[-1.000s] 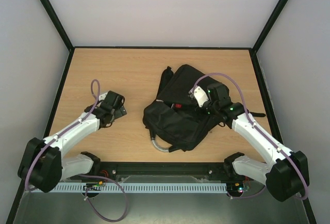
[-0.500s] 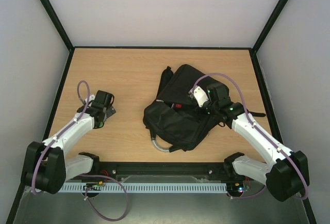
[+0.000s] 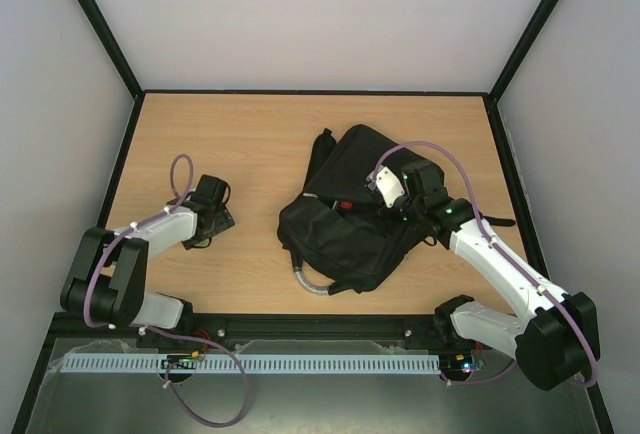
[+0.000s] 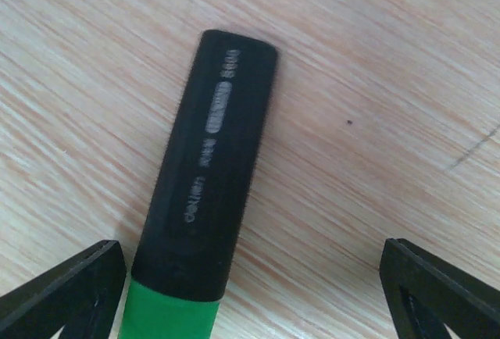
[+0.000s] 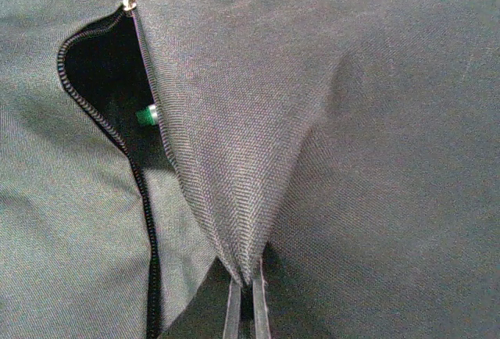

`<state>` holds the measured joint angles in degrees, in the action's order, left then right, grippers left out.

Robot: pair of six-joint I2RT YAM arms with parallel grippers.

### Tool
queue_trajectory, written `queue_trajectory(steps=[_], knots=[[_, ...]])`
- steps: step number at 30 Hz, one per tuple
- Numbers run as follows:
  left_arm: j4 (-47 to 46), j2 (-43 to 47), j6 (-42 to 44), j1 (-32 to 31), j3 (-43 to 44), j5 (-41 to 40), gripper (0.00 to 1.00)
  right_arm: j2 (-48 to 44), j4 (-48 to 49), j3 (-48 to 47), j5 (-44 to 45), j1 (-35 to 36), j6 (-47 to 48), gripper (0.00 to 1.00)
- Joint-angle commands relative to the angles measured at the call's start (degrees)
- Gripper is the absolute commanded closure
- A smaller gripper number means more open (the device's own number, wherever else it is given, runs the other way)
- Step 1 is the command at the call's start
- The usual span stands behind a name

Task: Pack the student bag
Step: Pick up the personal item from the center of the board.

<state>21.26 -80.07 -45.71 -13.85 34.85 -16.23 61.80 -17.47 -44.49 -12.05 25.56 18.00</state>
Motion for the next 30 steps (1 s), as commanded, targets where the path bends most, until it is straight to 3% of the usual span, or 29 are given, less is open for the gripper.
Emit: queue_trajectory(steps=[1,5,14,26,30], knots=[[-2.4,-3.6,4.0,-0.7,-0.2,6.8,0.10,-0.9,0.9,-0.3,-0.4,-0.5,0.7,0.99],[-2.2,-5.1,3.9,-3.7,-0.2,7.4,0.14,-0.7,0.8,-0.3,-0.5,-0.5,0.7,0.99],[0.0,-5.5,0.4,-3.8,0.2,4.3,0.32,-0.5,0.7,-0.3,-0.6,-0.5,0.7,0.99],[0.6,-4.7,-1.1,-3.9,0.5,4.5,0.68,-0.8,0.7,-0.3,-0.6,-0.5,0.8,0.99],[1.1,-3.8,-1.3,-5.1,0.4,4.6,0.74,-0.7,0.6,-0.3,-0.7,-0.5,0.8,0.99]])
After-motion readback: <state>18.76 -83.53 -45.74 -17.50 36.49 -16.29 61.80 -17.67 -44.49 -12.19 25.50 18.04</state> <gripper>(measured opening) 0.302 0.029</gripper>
